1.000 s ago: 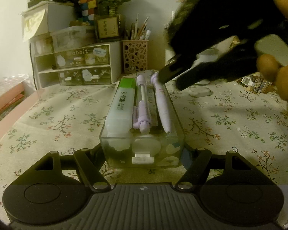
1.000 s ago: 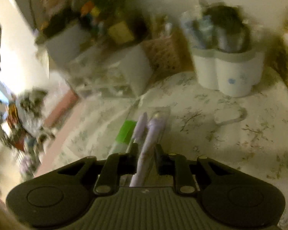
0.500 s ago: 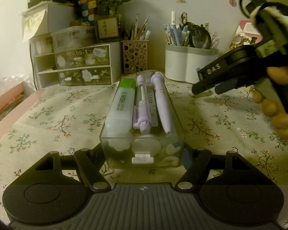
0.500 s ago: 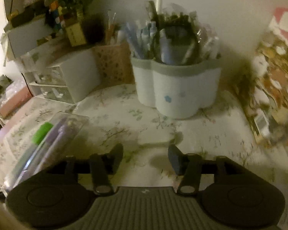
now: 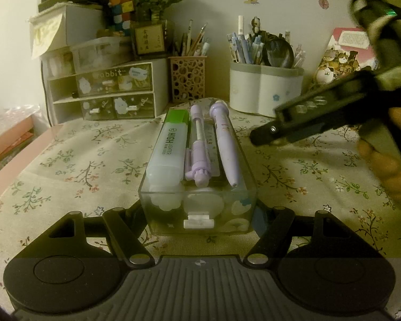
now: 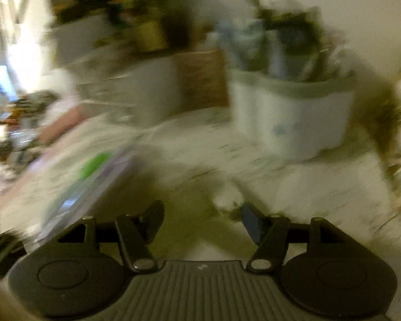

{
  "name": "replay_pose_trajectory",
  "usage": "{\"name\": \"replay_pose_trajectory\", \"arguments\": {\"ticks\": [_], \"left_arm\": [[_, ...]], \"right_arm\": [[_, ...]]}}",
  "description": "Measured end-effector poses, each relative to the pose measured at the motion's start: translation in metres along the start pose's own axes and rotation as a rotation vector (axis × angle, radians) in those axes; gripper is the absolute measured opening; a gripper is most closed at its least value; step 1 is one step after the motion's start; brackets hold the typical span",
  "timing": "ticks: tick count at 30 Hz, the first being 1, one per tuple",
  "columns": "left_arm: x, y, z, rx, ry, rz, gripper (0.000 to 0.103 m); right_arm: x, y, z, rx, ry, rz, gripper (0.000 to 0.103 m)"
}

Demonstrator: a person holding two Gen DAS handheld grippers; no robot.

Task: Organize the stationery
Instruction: 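Grasp the white eraser on the cloth with the right gripper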

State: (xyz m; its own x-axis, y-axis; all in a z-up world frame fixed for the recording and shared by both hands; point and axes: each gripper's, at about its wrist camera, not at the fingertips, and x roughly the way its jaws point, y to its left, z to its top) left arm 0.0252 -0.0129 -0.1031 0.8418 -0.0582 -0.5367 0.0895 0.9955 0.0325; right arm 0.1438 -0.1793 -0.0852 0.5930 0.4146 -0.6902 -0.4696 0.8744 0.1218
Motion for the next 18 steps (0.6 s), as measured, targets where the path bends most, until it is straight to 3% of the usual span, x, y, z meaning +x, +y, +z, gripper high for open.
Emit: {"name": "replay_pose_trajectory", "arguments": {"ticks": [2,6,8,11,18], "left_arm": [[0.0,0.0,0.0,0.0,0.0,0.0,0.073],[-0.001,0.0,0.0,0.001,-0.001,0.001,0.073],[-0.001,-0.001,0.0,0.002,-0.002,0.003,0.073],[-0.001,-0.001,0.0,0.006,-0.004,0.004,0.073],[-0.002,-0.002,-0.001,0.006,-0.004,0.004,0.073]], "right_arm": [[-0.008,0.009,-0.003,-0.06,-0.013,-0.002,0.056],[0.007,0.007,0.002,-0.074,-0.013,-0.165,0.056],[0.015,0.011,0.0,-0.089,0.009,-0.207,0.044],[0.014,0.02,-0.006,-0.101,-0.022,-0.198,0.029],[-0.026,0.028,0.001,-0.04,-0.128,-0.212,0.029]]}}
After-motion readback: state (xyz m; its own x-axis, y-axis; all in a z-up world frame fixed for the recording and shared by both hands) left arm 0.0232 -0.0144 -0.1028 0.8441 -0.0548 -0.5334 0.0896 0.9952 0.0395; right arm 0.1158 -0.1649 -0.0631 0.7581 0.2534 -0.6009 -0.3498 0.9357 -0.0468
